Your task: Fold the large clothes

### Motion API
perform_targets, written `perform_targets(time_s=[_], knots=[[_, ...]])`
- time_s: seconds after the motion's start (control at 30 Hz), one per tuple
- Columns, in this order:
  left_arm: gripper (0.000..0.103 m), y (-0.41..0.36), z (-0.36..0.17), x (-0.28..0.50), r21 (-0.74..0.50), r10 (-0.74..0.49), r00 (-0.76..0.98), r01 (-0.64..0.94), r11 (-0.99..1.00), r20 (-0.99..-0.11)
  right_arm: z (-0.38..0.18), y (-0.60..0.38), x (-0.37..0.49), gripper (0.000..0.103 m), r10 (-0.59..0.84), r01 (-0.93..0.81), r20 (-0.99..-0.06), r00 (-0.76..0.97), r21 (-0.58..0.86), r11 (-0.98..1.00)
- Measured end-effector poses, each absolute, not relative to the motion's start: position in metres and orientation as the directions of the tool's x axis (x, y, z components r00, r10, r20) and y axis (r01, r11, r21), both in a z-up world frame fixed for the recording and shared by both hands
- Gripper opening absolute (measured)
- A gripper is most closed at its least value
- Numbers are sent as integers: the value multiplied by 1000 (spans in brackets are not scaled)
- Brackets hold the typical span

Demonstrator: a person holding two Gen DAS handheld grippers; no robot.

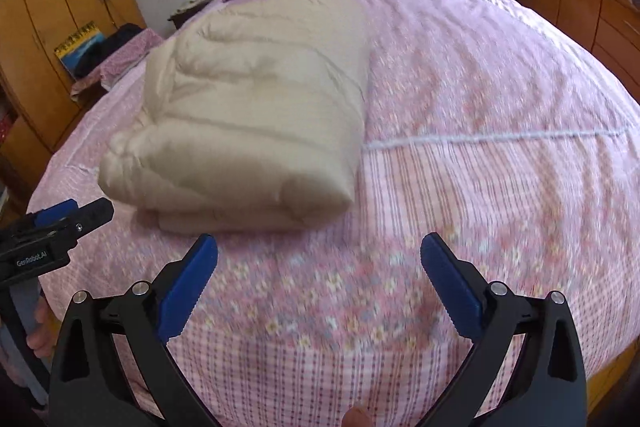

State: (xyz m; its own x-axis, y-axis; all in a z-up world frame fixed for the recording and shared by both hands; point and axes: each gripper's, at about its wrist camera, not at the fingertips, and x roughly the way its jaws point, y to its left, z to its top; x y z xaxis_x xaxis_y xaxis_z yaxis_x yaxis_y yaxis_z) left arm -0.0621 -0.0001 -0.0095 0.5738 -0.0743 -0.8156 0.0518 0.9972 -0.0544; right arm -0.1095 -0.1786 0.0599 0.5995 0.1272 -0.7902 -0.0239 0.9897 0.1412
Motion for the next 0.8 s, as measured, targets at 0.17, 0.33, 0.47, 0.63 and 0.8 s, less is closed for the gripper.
perform_targets(time_s=[0.17, 0.33, 0.47, 0.63, 0.8], knots=[[99, -5, -19, -63, -52, -65, 554, 39, 998, -830, 48, -181, -118, 97, 113, -7, -805, 583, 134, 991], [99, -5, -25, -65, -63, -64, 538, 21, 998, -841, 43, -184, -120, 97, 112, 8, -808, 578, 143, 990], [99, -5, -30, -66, -57, -57, 523, 16, 998, -850, 41, -188, -122, 97, 121, 10, -812, 571, 155, 988], [99, -7, -35, -67, -46, -47, 517, 15, 999, -855, 39, -190, -120, 97, 127, 13, -821, 557, 162, 987], [98, -7, -36, -67, -41, -38, 516, 6, 999, -856, 37, -190, -119, 97, 128, 18, -824, 552, 165, 986]])
